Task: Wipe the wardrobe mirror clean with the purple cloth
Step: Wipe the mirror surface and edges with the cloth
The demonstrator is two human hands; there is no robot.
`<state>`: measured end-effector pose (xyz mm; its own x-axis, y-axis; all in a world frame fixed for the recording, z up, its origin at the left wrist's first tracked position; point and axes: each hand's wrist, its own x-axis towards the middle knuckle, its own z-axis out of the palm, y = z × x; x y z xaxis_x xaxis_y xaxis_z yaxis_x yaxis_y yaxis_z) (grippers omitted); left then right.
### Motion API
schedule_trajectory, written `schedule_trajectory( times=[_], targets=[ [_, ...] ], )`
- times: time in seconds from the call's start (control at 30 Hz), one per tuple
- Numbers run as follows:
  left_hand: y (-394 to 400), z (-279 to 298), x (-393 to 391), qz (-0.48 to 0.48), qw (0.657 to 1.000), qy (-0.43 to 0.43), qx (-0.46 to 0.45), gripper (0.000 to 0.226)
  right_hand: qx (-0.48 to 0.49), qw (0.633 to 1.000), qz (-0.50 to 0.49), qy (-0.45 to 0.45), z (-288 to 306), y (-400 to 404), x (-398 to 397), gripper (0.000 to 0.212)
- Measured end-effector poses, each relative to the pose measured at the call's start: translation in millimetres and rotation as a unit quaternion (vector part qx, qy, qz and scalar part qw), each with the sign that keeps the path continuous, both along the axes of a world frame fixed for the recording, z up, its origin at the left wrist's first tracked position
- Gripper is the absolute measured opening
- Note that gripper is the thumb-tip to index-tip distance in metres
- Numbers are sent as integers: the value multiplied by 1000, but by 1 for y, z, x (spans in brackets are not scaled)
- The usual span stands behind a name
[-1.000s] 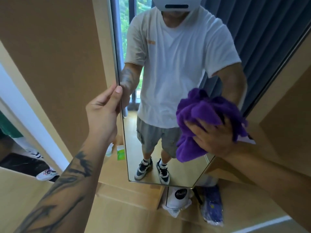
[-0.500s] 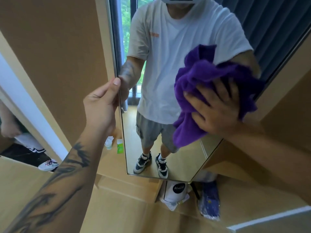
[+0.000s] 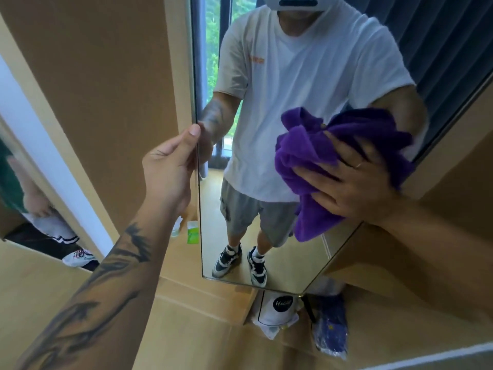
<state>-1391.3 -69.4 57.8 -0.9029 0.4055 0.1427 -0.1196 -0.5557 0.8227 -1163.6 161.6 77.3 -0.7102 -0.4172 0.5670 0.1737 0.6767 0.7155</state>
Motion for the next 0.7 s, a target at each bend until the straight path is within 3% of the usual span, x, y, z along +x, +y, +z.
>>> schedule_trajectory(
  times=[0.07, 0.13, 0.27, 0.33, 0.43, 0.57, 0.63, 0.7],
  targets=[
    [1, -2, -1, -1, 1000, -1, -3, 15, -15, 997, -22, 66, -27, -11, -5, 43],
    [0, -3, -4, -5, 1000, 1, -5, 20, -20, 998, -32, 51, -73, -18, -6, 39],
    [0, -1, -1, -11, 1000, 0, -14, 19, 76, 978, -42, -191, -110, -12, 11, 31],
    [0, 3, 1, -8, 1000, -8, -4, 14, 105, 965, -47, -234, -93, -12, 10, 36],
    [4, 4, 0, -2, 1000, -4, -6, 10, 71, 982, -8, -172, -33, -13, -1, 32],
    [6, 1, -1, 8, 1000, 4, -9, 10, -9, 997, -37, 71, 22, -24, -32, 42],
    [6, 0, -2, 7, 1000, 6, -10, 13, -25, 996, -31, 80, -5, -38, -46, 40],
    [6, 1, -2, 7, 1000, 5, -14, 19, 12, 1000, -15, -18, -44, -47, -51, 41]
  ],
)
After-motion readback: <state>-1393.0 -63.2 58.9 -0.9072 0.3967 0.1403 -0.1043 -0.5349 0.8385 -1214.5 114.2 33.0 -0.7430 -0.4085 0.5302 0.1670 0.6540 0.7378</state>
